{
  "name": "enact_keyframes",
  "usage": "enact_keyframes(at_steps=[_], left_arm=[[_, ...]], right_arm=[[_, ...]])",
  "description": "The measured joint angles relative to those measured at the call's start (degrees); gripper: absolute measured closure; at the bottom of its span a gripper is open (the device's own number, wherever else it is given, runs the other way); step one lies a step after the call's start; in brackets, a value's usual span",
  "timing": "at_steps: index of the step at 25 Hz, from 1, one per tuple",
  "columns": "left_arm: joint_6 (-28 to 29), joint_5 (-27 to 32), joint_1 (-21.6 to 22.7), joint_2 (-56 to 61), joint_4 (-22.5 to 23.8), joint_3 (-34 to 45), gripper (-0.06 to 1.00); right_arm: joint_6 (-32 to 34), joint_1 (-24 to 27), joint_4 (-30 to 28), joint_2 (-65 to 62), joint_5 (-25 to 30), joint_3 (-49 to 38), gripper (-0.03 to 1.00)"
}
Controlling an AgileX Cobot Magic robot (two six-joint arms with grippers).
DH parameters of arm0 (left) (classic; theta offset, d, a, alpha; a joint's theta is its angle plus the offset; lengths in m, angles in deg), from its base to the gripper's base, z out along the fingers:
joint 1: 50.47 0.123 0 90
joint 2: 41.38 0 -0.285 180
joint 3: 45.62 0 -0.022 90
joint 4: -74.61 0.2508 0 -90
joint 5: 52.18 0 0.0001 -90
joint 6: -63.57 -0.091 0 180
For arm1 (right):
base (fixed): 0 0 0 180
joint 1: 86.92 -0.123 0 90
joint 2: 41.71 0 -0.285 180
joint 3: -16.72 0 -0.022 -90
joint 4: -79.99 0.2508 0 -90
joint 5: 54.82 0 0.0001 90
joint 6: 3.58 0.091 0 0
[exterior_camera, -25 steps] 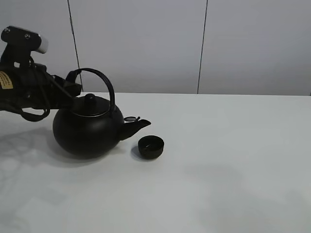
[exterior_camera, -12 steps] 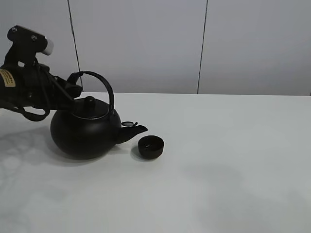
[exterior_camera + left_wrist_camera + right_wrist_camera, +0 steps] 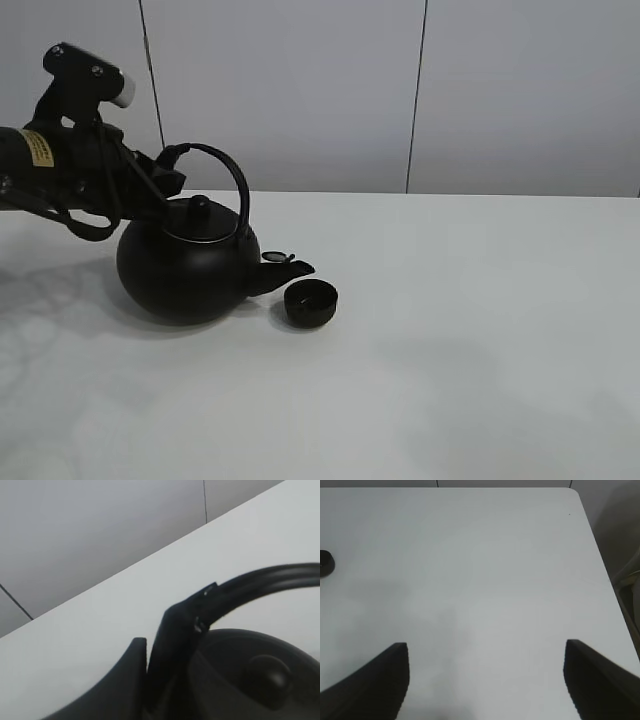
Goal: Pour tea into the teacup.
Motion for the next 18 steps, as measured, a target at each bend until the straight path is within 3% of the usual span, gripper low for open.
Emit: enact_keyframes(at_steps=[9, 18], left_arm=[[-4.42, 1.95, -1.8, 0.0, 0.16, -1.8, 0.82], [-4.69, 2.46, -1.96, -0.16, -1.18, -1.84, 0.82]], right_arm=[[0.0, 0.0, 0.0, 0.0, 0.0, 0.0, 0.39], [0.0, 0.0, 0.0, 0.0, 0.0, 0.0, 0.39]])
